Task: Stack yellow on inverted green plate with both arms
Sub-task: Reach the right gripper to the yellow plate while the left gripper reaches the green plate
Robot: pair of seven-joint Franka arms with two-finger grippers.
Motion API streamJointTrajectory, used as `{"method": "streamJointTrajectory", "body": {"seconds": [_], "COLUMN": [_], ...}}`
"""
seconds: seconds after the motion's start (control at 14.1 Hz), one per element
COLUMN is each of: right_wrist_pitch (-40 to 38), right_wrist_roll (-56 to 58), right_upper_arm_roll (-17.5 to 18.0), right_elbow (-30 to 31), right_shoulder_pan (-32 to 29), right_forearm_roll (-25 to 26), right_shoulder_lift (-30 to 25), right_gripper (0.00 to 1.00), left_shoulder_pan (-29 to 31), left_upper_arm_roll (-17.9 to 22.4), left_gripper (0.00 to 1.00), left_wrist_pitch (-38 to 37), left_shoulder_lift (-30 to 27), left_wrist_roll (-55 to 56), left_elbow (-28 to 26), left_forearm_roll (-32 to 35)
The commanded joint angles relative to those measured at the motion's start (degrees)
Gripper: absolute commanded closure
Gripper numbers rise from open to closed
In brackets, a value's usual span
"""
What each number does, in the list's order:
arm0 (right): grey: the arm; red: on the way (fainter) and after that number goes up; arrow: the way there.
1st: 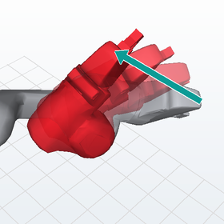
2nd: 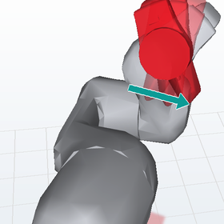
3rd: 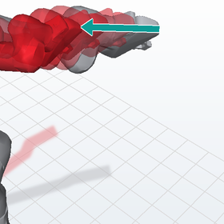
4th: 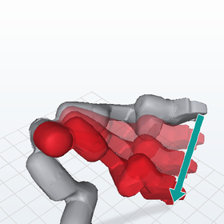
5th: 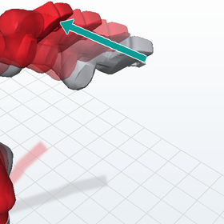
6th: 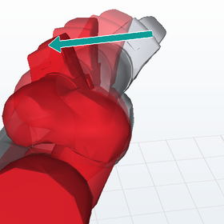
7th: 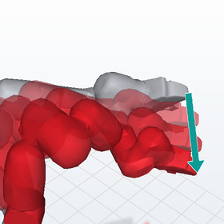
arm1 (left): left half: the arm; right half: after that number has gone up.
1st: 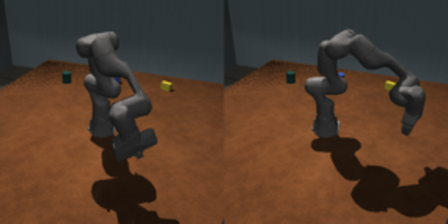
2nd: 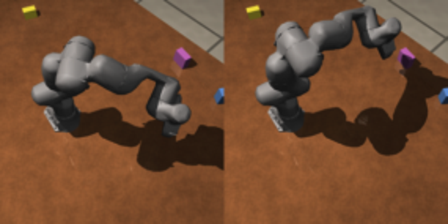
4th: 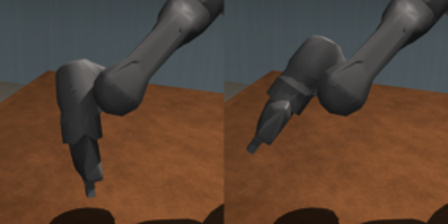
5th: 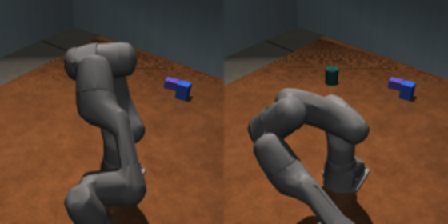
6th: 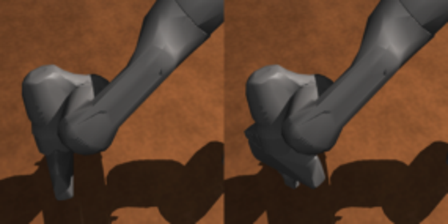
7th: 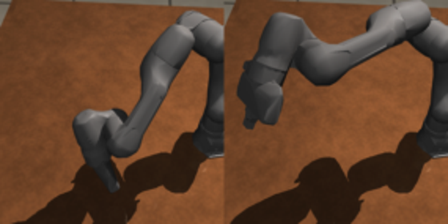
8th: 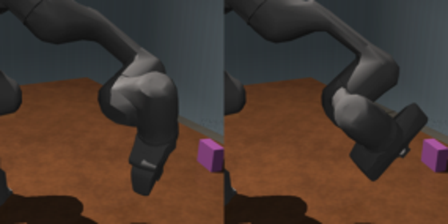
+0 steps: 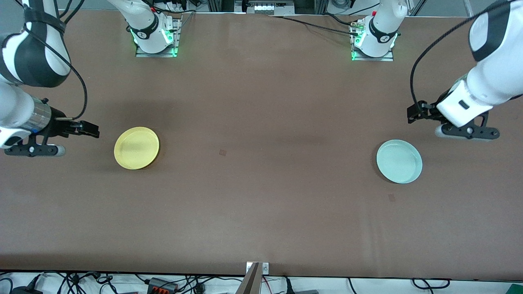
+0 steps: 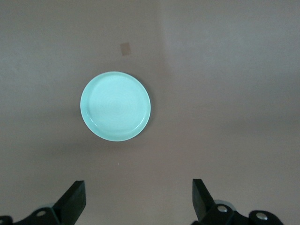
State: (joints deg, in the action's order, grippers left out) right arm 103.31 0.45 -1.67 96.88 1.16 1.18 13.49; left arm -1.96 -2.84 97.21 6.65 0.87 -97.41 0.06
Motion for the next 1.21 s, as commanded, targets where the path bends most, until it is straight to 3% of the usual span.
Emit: {"method": "streamJointTrajectory", "body": {"seconds": [0.0, 0.35, 0.57, 0.85, 1.14], "right_wrist_pitch": [1.36, 1.63, 2.94, 2.95, 3.03], "right_wrist_roll": [-0.36, -0.53, -0.36, 0.52, 0.52], "right_upper_arm_roll": [-0.17, -0.52, -0.7, -0.7, -0.7], "right_elbow": [-1.34, -1.34, -2.21, -2.05, -1.78], "right_shoulder_pan": [-0.19, -1.94, -4.32, -5.73, -6.79], "right_forearm_roll": [0.14, -1.26, -6.8, -7.07, -7.07], "right_shoulder_lift": [4.34, 10.14, 14.09, 17.35, 21.22], "right_gripper": [0.0, 0.0, 0.0, 0.0, 0.0], "left_shoulder_pan": [2.21, 7.58, 11.0, 15.13, 17.77], "left_upper_arm_roll": [0.38, 0.38, 0.3, -0.32, -0.32], "left_gripper": [0.0, 0.0, 0.0, 0.0, 0.03], "left_wrist_pitch": [-3.43, -2.04, 4.89, 16.67, 22.75], "left_shoulder_lift": [6.95, 14.16, 19.69, 27.35, 30.87], "left_wrist_roll": [-0.52, -0.79, -8.91, -18.7, -26.35], "left_elbow": [7.21, 6.88, 6.53, 5.39, 1.52], "left_forearm_roll": [-0.85, -0.76, -0.84, -1.2, -7.08]}}
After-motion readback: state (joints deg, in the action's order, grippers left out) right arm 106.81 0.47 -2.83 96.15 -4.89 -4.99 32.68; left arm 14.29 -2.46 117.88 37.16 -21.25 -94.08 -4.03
